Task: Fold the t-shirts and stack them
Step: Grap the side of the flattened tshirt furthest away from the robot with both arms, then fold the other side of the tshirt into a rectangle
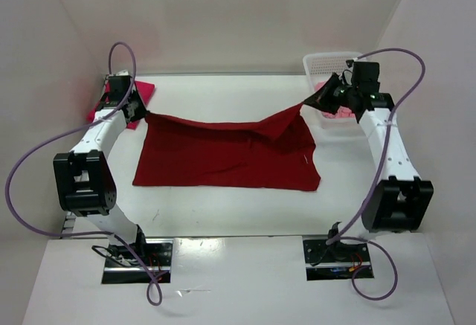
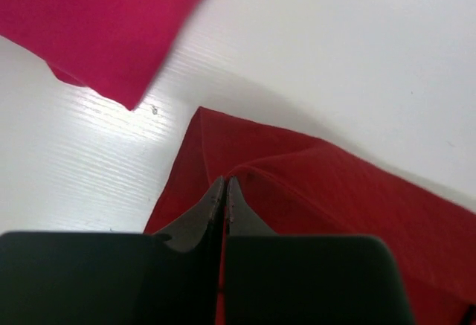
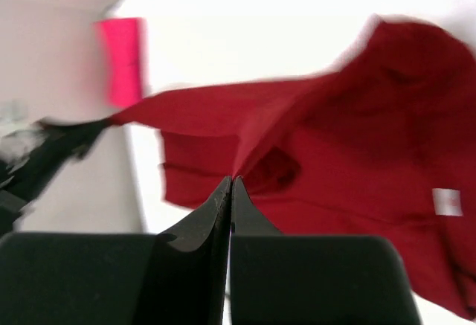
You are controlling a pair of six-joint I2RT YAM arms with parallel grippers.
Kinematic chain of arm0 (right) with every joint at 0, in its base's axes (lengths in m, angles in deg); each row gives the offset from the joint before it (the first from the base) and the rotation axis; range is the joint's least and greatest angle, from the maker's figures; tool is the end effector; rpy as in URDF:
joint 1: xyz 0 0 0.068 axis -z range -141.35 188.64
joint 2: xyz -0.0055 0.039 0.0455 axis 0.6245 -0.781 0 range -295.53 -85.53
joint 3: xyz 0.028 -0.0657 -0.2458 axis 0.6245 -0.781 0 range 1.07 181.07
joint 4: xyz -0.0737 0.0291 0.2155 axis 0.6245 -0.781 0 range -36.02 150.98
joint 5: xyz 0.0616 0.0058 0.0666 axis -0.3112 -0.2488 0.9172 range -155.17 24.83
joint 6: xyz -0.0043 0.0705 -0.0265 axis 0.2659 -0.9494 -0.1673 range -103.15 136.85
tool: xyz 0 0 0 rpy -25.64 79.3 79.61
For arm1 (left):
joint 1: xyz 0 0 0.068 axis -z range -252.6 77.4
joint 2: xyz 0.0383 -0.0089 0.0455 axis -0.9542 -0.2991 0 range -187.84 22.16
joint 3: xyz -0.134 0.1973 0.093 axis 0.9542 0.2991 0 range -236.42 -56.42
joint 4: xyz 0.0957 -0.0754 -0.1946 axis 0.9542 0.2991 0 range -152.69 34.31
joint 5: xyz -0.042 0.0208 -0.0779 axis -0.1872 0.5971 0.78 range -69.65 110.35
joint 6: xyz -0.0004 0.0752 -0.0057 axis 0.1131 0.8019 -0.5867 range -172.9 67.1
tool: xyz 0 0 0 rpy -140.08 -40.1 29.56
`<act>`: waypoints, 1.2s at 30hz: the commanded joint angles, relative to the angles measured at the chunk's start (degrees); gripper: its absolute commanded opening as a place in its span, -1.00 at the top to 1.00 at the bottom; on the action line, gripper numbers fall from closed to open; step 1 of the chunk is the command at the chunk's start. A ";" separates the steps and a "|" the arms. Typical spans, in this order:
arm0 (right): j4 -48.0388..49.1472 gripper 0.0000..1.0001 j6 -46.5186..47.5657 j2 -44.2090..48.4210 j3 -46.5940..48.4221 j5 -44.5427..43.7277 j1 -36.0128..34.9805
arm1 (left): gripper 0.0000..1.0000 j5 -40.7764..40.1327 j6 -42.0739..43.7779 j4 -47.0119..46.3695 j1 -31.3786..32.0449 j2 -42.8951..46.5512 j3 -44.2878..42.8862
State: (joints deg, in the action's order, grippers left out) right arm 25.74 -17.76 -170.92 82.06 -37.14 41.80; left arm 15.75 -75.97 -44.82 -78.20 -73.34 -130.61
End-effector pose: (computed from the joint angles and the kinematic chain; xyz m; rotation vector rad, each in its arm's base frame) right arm 0.3162 0.0124 0.3198 0.4862 2.2514 0.8409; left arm 0.3659 0.0410 0.2515 -0.5994 2.1717 -0.0731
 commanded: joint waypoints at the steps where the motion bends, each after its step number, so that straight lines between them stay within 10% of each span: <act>1: 0.43 1.00 -4.76 7.14 -3.17 9.05 0.45 | 1.00 1.00 -1.80 -1.43 -0.90 2.08 0.27; 12: -5.89 1.00 -0.81 17.62 -29.83 -7.28 0.97 | 1.00 -0.41 -3.20 -0.29 -2.21 0.85 6.86; 20: -7.55 1.00 -0.81 18.15 -31.24 -12.64 0.97 | 0.84 3.90 -4.35 0.94 -5.12 -0.30 10.82; 25: -9.84 0.85 -0.81 18.68 -29.93 -15.81 0.97 | 0.32 3.19 -6.19 1.46 -5.64 0.93 10.82; 36: -11.51 0.67 3.05 21.58 -23.77 -20.13 -4.02 | 0.33 8.18 -9.80 -1.95 -5.64 12.18 16.53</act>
State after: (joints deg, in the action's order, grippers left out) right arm 15.20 -17.72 -151.01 54.61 -55.61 41.06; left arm 18.79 -83.80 -43.99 -83.45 -62.42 -115.27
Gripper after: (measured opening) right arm 0.163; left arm 0.343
